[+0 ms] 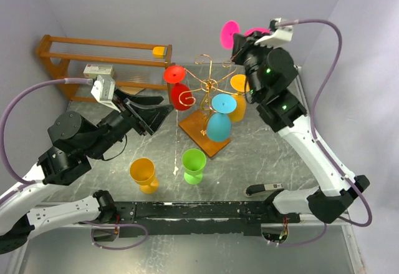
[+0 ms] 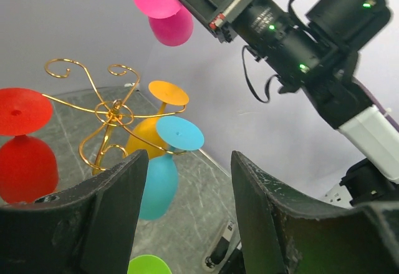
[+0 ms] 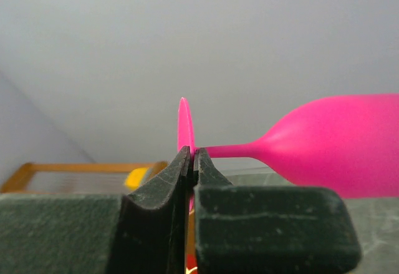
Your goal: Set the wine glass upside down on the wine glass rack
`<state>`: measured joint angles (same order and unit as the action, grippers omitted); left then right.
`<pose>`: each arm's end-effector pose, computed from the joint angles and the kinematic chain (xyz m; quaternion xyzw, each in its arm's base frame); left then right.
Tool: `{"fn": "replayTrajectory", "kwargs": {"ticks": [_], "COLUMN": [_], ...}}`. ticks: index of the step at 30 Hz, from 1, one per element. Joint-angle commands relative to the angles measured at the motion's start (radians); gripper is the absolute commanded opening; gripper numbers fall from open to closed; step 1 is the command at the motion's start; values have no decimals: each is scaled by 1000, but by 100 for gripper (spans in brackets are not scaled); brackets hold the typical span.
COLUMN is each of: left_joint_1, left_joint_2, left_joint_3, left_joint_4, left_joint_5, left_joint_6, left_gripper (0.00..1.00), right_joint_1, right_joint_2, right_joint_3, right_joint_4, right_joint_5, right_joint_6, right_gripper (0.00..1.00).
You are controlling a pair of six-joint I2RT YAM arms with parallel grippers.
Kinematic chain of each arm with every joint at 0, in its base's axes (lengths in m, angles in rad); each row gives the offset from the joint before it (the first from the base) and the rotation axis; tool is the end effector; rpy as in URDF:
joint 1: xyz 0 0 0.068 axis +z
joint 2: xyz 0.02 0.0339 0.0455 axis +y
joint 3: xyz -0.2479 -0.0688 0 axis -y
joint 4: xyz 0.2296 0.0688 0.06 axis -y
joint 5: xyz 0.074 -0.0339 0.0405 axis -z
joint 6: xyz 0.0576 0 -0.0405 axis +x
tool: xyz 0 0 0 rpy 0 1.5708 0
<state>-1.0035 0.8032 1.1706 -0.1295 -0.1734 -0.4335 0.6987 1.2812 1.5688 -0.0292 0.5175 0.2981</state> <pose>0.0985 -0.1360 0.4612 0.1078 0.6102 -0.4752 0.6247 0.2268 0.1533 0.5054 0.0813 0.6183 0.2290 0.7474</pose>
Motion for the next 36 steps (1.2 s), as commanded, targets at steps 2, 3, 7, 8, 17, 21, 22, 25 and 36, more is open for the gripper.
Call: {"fn": "replayTrajectory", "kwargs": {"ticks": [2, 3, 7, 8, 17, 21, 22, 25, 36], "left_joint_1": [-1, -1, -1, -2, -2, -1, -1, -1, -1], "left_joint_2": [23, 26, 4, -3, 5, -2, -4, -4, 1], "left_joint_3": [68, 72, 28, 6, -5, -17, -24, -35, -33], "left_joint_4": [-95, -105, -86, -73, -114, -113, -111, -120, -174], "left_joint_5": [26, 33, 66, 66, 58, 41, 36, 19, 5], "left_joint_6": [-65, -58, -43, -54, -44, -45, -46, -50, -51], "left_gripper": [66, 66, 67, 67, 71, 73, 73, 73, 73], "right_joint_1": [-170, -182, -224, -243, -304, -315, -320, -326, -336], "right_joint_2": [9, 21, 57, 62, 140, 179, 186, 198, 181], "right_joint_3": [3, 12, 14, -8, -44, -10, 2, 45, -14], "right_joint_4": [5, -11, -51, -42, -27, -49, -67, -162, -212], "right_joint_5": [-252, -276, -383, -419, -578, -640, -650, -664, -731], "right_joint_6": [63, 72, 158, 189, 330, 350, 364, 401, 509], "right_gripper": [0, 0, 0, 0, 0, 0, 0, 0, 0]}}
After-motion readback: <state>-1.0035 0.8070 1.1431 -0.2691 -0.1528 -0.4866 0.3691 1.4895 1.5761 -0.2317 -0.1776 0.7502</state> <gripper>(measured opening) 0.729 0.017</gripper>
